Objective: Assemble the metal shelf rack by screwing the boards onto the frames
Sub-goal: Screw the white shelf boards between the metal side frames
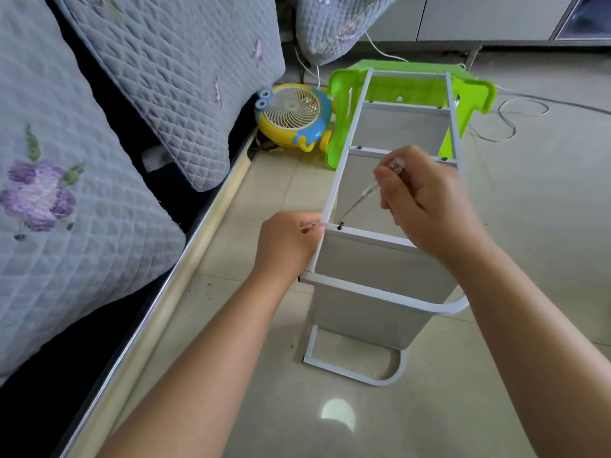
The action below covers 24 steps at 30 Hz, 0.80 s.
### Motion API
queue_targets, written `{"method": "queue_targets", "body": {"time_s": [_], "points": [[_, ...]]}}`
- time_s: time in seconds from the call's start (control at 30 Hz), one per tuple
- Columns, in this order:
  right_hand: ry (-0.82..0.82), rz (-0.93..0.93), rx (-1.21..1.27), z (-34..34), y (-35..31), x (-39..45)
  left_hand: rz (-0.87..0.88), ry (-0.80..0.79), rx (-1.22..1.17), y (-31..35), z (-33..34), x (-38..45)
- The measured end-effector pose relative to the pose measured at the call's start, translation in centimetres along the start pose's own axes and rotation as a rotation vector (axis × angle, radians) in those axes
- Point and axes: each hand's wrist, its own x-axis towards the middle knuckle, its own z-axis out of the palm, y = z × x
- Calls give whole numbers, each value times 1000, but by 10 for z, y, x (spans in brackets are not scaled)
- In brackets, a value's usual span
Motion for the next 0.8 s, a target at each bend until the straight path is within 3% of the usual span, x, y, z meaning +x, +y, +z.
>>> {"method": "queue_targets", "body": {"time_s": [0.2,0.53,0.8], "points": [[31,-38,22,-1,3,0,28,154,87,-3,8,-2],[25,49,55,-6,5,2,68,186,60,-4,10,-5],[-85,43,17,-7,-3,4,63,215,67,0,10,-10]]}}
